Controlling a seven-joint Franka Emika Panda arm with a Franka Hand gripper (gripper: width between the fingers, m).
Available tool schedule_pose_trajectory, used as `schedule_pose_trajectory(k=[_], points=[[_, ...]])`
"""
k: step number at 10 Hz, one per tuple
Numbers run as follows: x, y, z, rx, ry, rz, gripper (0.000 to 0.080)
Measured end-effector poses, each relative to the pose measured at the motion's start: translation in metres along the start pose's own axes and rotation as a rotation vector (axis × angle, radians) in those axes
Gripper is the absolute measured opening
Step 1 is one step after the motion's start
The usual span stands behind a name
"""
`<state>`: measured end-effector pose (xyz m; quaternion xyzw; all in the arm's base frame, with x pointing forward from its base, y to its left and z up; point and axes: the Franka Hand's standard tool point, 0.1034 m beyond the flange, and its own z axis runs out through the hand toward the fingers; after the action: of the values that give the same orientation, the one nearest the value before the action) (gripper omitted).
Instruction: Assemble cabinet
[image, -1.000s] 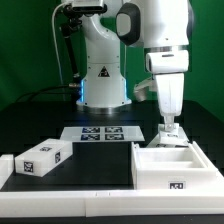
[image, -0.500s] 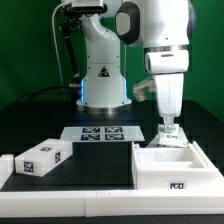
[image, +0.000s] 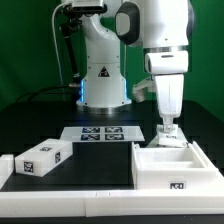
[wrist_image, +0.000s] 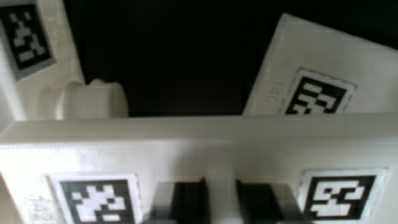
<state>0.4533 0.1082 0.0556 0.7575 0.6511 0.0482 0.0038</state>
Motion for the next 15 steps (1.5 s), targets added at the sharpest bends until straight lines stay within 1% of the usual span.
schedule_pose_trajectory(k=[2, 4, 6, 9, 13, 14, 15], points=[[0.000, -0.002, 0.000, -0.002, 0.003, 0.001, 0.0071], [0.009, -0.004, 0.000, -0.002, 0.006, -0.016, 0.0071], [0.014, -0.002, -0.001, -0.006, 0.008, -0.029, 0.0071], [0.009, -0.002, 0.001, 0.000, 0.004, -0.025, 0.0071], [0.001, 0.001, 0.001, 0.040, -0.027, -0.014, 0.0071], [-0.002, 0.001, 0.001, 0.047, -0.032, -0.011, 0.0071], [-0.001, 0.000, 0.001, 0.046, -0.030, -0.003, 0.0071]])
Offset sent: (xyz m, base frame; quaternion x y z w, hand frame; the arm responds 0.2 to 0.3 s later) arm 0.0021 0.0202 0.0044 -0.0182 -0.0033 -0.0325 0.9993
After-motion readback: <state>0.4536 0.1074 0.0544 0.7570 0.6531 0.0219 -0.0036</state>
